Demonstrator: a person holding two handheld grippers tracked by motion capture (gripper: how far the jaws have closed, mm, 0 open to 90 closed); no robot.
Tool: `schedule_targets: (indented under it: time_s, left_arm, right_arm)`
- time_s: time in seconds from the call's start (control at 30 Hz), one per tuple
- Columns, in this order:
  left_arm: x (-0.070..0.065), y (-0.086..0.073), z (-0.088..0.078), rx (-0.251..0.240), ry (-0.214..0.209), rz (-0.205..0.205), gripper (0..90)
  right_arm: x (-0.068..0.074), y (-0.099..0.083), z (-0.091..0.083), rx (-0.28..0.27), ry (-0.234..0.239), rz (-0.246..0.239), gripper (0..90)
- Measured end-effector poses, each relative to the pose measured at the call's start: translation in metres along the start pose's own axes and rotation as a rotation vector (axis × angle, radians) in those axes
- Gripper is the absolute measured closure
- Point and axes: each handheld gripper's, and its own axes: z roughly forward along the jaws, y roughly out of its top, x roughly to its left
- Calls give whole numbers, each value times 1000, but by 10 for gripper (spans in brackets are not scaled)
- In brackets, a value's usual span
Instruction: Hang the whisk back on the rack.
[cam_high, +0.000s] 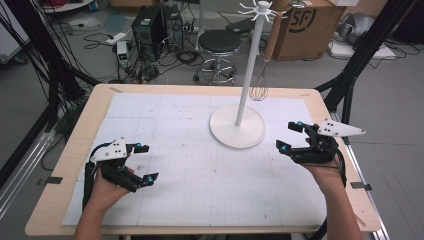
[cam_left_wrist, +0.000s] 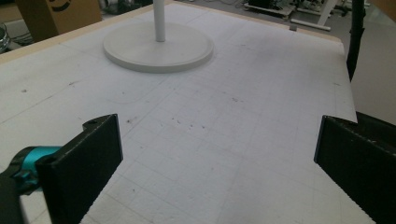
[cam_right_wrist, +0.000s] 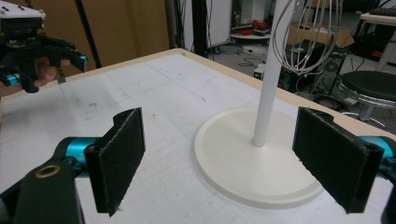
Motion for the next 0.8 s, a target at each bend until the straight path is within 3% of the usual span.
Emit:
schedule_targets:
  time_s: [0.1, 0.23, 0.67, 0.8]
  left_arm:
    - [1, -1, -1, -7, -1, -3, 16]
    - [0, -2, -2, -16, -2, -13, 16]
    - [1, -3, -2, -31, -7, -1, 16]
    - [1, -3, 0, -33, -6, -4, 16]
  right_arm:
    - [4, -2, -1, 38, -13, -11, 152]
    - [8, -7, -1, 8, -1, -15, 152]
    - [13, -44, -1, 10, 24, 58, 149]
    - [15, -54, 2, 44, 32, 68, 147]
